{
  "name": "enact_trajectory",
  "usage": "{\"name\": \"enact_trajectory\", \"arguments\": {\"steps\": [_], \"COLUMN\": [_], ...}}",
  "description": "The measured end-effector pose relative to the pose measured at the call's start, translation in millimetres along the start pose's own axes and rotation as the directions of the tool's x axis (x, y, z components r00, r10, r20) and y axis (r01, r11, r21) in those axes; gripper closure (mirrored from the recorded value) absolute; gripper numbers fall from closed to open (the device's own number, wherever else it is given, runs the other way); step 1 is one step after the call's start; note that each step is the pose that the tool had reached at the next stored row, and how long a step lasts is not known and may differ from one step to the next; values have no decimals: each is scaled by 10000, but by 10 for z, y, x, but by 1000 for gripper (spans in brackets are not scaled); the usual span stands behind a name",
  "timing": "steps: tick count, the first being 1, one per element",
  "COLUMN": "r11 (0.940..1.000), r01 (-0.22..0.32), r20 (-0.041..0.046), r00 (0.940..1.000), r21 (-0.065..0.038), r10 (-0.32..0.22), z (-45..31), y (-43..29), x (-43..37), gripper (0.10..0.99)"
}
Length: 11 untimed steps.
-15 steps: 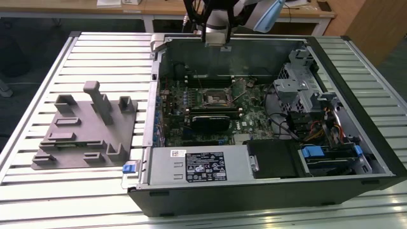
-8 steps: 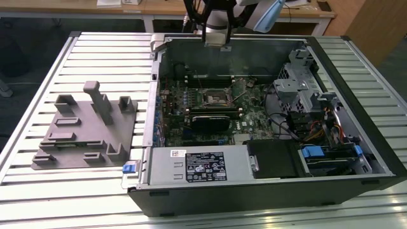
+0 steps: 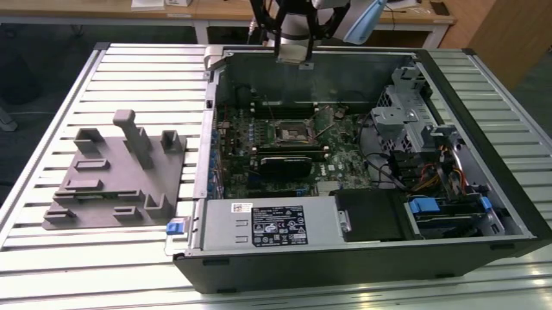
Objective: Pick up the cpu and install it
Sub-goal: 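Place the cpu into insertion slot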
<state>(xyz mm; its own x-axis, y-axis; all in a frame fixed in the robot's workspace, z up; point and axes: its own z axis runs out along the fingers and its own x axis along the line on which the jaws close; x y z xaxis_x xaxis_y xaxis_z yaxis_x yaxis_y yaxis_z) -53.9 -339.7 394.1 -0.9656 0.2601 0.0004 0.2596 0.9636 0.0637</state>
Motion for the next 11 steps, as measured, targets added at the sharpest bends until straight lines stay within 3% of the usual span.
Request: {"name": "enact_trajectory", "arguments": {"steps": [6, 11], "r11": [9968, 9900], "r01": [-799, -1408], "r20": [51, 90], "r00": [9968, 9900], "r21": [-1, -7], "r10": [799, 1408], "z": [4, 7], "y": [5, 9], "x": [1, 2], "gripper": [545, 545]}}
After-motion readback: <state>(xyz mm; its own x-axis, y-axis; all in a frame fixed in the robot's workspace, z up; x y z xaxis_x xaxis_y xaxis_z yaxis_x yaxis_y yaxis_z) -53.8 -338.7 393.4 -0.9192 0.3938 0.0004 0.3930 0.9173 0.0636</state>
